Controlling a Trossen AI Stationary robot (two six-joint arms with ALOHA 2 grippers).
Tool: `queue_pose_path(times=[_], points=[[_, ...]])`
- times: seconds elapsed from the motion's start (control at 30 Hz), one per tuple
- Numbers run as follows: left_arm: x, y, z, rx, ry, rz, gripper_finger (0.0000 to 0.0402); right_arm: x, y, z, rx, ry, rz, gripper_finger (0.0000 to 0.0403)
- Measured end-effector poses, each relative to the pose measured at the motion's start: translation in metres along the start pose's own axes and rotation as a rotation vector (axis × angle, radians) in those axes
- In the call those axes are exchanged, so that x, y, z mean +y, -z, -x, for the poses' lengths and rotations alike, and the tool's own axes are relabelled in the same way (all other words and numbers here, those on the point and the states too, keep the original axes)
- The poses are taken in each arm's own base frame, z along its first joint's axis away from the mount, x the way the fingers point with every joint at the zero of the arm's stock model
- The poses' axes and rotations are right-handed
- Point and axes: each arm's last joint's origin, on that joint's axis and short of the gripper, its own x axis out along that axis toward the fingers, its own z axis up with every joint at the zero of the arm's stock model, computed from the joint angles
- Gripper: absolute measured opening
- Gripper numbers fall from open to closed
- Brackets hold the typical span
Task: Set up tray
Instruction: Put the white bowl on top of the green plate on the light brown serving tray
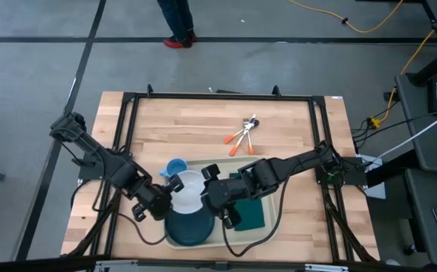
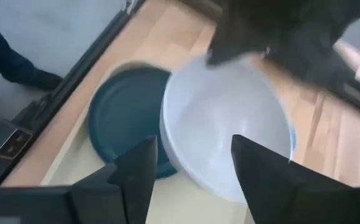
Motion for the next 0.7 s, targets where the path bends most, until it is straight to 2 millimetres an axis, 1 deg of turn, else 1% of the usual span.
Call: queue_pose_path(times=[0.17, 0.27, 0.37, 0.47, 0.7], points=[[-0.009, 0.005, 0.009, 0.015, 0.031, 0.000, 0.0002, 0.001, 0.006, 0.000, 0.060, -0.011, -0.025, 0.0191], [-0.011, 0.008, 0.012, 0.037, 0.056, 0.022, 0.0002, 0.001, 0.006, 0.000, 0.061, -0.010, -0.024, 0.0185], [-0.013, 0.006, 0.011, 0.020, 0.069, 0.020, 0.0003, 0.000, 0.006, 0.000, 0.065, 0.005, -0.025, 0.0184], [-0.015, 0.002, 0.005, 0.017, 0.073, 0.011, 0.0002, -0.004, 0.008, 0.000, 0.087, 0.054, -0.023, 0.0184], [-0.017, -0.005, -0.011, 0.051, 0.086, -0.004, 0.0003, -0.024, 0.013, -0.002, 0.111, 0.155, -0.054, 0.0183]])
